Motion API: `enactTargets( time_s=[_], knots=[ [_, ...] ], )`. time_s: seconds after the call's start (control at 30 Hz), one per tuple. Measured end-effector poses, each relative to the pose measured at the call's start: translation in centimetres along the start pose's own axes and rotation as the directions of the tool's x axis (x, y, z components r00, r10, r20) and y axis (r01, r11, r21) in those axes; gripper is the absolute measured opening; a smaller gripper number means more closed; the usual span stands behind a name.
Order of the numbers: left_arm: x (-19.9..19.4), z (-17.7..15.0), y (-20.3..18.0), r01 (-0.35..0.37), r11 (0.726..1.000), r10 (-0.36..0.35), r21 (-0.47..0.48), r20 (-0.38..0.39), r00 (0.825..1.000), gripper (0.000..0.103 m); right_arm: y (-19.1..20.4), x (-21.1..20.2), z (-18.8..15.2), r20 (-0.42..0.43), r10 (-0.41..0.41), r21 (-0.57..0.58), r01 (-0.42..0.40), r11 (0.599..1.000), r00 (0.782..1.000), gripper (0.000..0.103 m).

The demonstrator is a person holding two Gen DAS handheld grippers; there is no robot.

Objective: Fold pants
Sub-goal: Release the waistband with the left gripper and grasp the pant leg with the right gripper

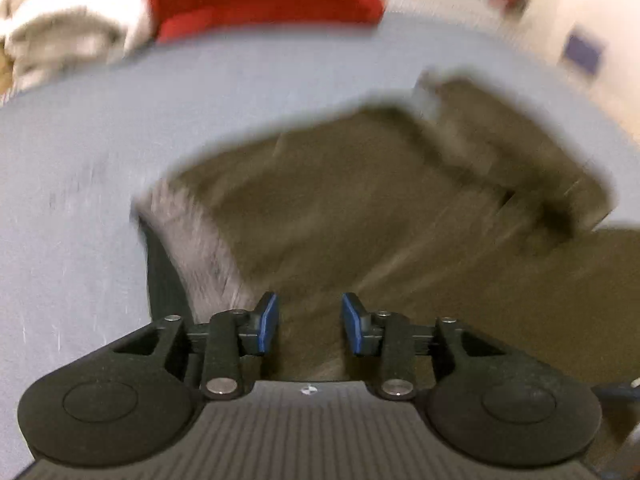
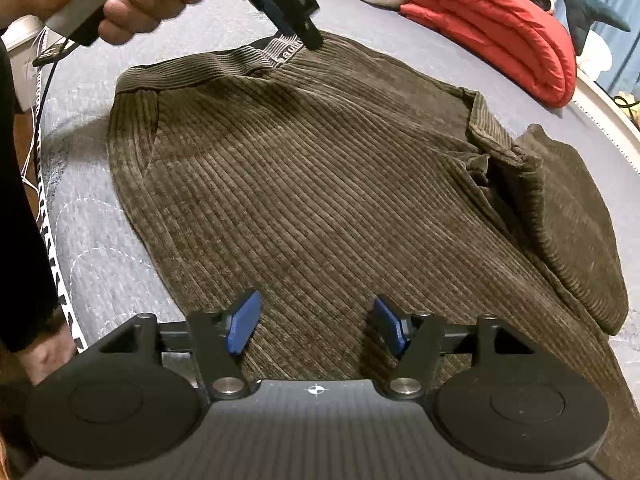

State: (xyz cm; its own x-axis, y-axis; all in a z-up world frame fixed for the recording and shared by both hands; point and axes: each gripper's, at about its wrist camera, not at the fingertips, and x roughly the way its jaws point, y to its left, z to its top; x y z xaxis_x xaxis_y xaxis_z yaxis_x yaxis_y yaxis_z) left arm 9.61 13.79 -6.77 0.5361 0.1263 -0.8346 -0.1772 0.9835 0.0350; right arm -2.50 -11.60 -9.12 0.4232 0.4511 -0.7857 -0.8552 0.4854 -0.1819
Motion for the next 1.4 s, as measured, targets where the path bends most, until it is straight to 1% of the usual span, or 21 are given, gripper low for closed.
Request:
enactTargets(
  time_s=[0.03,0.1,0.17,0.2,0.27,0.43,0.57,0.63,0.67,0.77,0.83,0.9,0.93,0.97,1.03,1.07,1.13,1.23,1.3,1.37,1.4],
  knots=[
    [0.7,-0.2,0.4,0.011,1.0,-0.011,-0.023,-0.018,1.0,0.041,-0.1,0.0,0.0,0.0,0.001,0.0,-0.001,1.0,1.0,0.065],
    [0.1,0.3,0.3,-0.007,1.0,0.007,-0.018,0.002,1.0,0.043,-0.2,-0.1,0.0,0.001,0.002,-0.004,-0.002,1.0,1.0,0.065],
    [-0.9,0.4,-0.3,-0.026,1.0,0.026,-0.011,0.034,0.999,0.051,-0.1,-0.2,0.1,0.002,-0.003,-0.014,0.003,1.0,1.0,0.065],
    [-1.3,0.5,-0.6,-0.018,1.0,0.018,-0.006,0.051,0.999,0.054,-0.1,-0.3,0.1,0.005,-0.007,-0.018,0.008,1.0,1.0,0.065],
    [-2.4,0.7,-1.5,0.004,1.0,-0.004,0.006,0.078,0.997,0.065,-0.3,-0.7,0.1,0.018,-0.021,-0.016,0.021,1.0,1.0,0.065],
    [-4.1,1.1,-3.3,0.041,0.999,-0.042,0.011,0.119,0.992,0.065,-2.4,-1.6,0.3,0.068,-0.086,0.059,0.082,0.995,0.994,0.065],
    [-5.0,1.3,-4.1,0.073,0.997,-0.072,0.001,0.157,0.985,0.065,-6.4,-3.7,1.0,0.149,-0.19,0.197,0.159,0.967,0.97,0.064],
    [-5.3,1.5,-4.5,0.086,0.996,-0.085,0.004,0.171,0.981,0.065,-9.4,-5.2,1.2,0.191,-0.255,0.298,0.192,0.935,0.948,0.061],
    [-5.4,1.5,-4.7,0.093,0.996,-0.092,0.007,0.178,0.98,0.065,-10.9,-6.0,1.1,0.208,-0.279,0.348,0.196,0.917,0.937,0.051],
    [-5.5,1.8,-5.3,0.107,0.994,-0.107,0.012,0.187,0.976,0.065,-15.6,-7.7,0.1,0.238,-0.36,0.514,0.197,0.835,0.902,0.035],
    [-5.4,1.9,-5.6,0.114,0.993,-0.114,0.011,0.189,0.975,0.065,-18.5,-8.1,-0.9,0.222,-0.433,0.604,0.226,0.764,0.874,0.034],
    [-5.4,2.1,-5.8,0.122,0.992,-0.122,0.009,0.194,0.974,0.065,-21.6,-7.9,-2.2,0.176,-0.504,0.698,0.254,0.67,0.846,0.034],
    [-5.4,2.2,-6.0,0.126,0.992,-0.125,0.01,0.196,0.973,0.065,-23.1,-7.6,-3.0,0.149,-0.518,0.742,0.252,0.622,0.842,0.034],
    [-5.4,2.3,-6.2,0.128,0.992,-0.128,0.013,0.198,0.972,0.065,-24.4,-7.1,-3.7,0.127,-0.517,0.78,0.237,0.579,0.846,0.034],
    [-5.3,2.4,-6.7,0.131,0.991,-0.132,0.021,0.199,0.971,0.065,-26.9,-5.7,-5.3,0.087,-0.494,0.839,0.204,0.504,0.865,0.035],
    [-5.3,2.5,-6.9,0.132,0.991,-0.134,0.024,0.199,0.971,0.065,-27.6,-4.9,-5.8,0.065,-0.484,0.852,0.204,0.482,0.873,0.035],
    [-5.0,2.7,-7.2,0.135,0.99,-0.138,0.03,0.193,0.971,0.065,-28.7,-3.0,-6.4,0.03,-0.452,0.866,0.202,0.458,0.892,0.036],
    [-4.8,2.8,-7.6,0.136,0.99,-0.14,0.035,0.19,0.972,0.065,-29.8,-0.6,-6.6,0.009,-0.426,0.863,0.208,0.46,0.905,0.036],
    [-4.8,2.9,-7.7,0.136,0.99,-0.142,0.042,0.187,0.972,0.065,-30.4,0.8,-6.4,0.005,-0.413,0.86,0.207,0.467,0.911,0.04],
    [-4.8,2.8,-7.9,0.137,0.989,-0.144,0.054,0.185,0.972,0.065,-30.8,2.1,-6.1,-0.009,-0.414,0.856,0.221,0.468,0.91,0.061],
    [-4.8,2.8,-8.0,0.134,0.989,-0.143,0.06,0.184,0.972,0.066,-31.0,2.6,-5.9,-0.012,-0.42,0.852,0.23,0.471,0.907,0.066]
  ],
)
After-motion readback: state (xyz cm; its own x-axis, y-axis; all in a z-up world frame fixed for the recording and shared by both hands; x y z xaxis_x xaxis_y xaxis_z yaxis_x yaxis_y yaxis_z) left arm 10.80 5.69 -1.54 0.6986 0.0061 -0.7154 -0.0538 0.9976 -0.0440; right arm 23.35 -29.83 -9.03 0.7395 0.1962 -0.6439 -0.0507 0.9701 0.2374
